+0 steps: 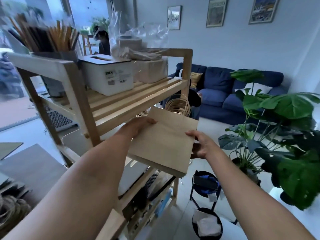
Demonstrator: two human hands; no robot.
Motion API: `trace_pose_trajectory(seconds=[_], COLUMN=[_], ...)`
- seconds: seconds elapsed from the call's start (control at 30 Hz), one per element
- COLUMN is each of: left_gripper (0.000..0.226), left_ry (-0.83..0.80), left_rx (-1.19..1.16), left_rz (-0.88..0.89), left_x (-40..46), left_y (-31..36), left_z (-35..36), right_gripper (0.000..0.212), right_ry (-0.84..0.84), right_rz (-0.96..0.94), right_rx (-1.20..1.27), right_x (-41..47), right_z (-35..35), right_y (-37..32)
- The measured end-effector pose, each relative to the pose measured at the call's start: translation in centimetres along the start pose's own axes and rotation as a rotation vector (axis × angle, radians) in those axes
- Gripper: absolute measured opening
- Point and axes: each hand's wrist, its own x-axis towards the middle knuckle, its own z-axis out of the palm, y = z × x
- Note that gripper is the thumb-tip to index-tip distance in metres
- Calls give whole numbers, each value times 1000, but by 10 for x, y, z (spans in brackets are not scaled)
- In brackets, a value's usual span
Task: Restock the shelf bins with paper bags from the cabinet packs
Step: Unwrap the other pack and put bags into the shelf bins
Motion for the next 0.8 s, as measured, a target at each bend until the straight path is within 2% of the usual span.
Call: trace_pose_trajectory(seconds=[0.1, 0.27, 0.4, 0.43, 0.53, 0.63, 0.7, 0.8], left_gripper=[20, 49, 16, 13, 19, 42, 58, 46], left_ry=[87, 192, 318, 343, 415, 490, 582, 744], left_rx=[-44, -150, -250, -283, -336, -371, -349, -211], left_rz=[-14, -31, -25, -33, -99, -142, -175, -210], left_x=[9, 46, 1, -7, -20, -29, -29, -38], left_y=[-5, -26, -24, -27, -36, -45, -50, -49], left_z=[-9, -28, -23, -24, -27, -33, -35, -32], right_gripper=[19, 20, 22, 21, 42, 25, 24, 4], right_ry=[-18, -42, -123, -149, -236, -342, -395, -466], right_rz=[12, -22, -36, -48, -84, -93, -82, -67], right_rx=[-60, -161, -261, -288, -408, -552, -575, -515], right_x=[10, 27, 42, 45, 57, 61, 69, 81], right_z=[13, 34, 54, 61, 77, 94, 105, 119], right_y=[-9, -26, -37, -40, -46, -51, -52, -48])
